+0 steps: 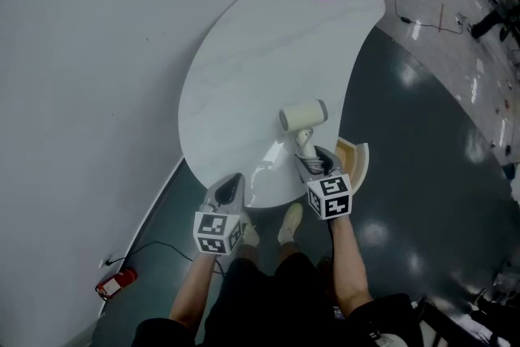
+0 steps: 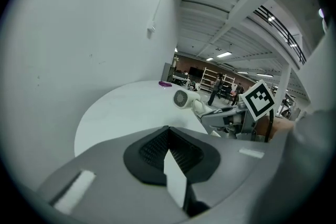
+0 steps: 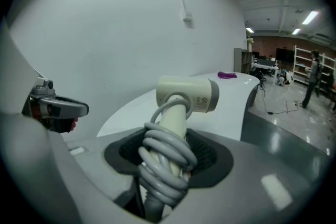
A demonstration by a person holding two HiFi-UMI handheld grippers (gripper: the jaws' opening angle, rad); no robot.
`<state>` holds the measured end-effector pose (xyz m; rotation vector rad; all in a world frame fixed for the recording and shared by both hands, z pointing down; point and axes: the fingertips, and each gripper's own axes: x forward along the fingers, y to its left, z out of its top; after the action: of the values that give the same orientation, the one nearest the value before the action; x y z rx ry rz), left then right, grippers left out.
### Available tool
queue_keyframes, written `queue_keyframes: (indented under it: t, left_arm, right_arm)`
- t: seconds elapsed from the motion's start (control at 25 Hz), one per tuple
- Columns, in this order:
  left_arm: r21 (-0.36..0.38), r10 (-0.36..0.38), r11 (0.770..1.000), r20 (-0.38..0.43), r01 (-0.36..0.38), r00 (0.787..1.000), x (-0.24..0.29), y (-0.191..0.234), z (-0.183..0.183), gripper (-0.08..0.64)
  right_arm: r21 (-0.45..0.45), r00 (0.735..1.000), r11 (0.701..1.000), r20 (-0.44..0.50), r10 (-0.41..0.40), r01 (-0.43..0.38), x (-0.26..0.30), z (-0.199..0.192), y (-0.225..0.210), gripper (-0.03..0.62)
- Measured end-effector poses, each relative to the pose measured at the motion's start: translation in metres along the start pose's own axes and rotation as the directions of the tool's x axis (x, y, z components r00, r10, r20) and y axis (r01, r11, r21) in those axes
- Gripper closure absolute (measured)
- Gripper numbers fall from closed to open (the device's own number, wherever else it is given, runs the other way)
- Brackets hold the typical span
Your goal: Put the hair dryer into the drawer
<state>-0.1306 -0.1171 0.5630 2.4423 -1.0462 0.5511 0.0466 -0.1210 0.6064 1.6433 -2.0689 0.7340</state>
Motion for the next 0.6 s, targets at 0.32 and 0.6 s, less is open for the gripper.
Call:
queue_keyframes:
  t: [0.32,0.6]
  left_arm:
    - [0.05,-0.089,0.995,-0.023,0.09,0.996,0.036,-0.06,0.008,0.554]
    - [0.081,-0.137,0.987,-0.042,0.14,0.99,0.061,-0.102,0.01,0.554]
  right_arm:
    - [0.088,0.993,0.989,-0.003,-0.119,0.119,-0.051,-0.026,-0.073,0.373]
    - [0.136,0.983,0.974,-0.028,-0.179,0.181,-0.084,-0.056,-0.116,0.373]
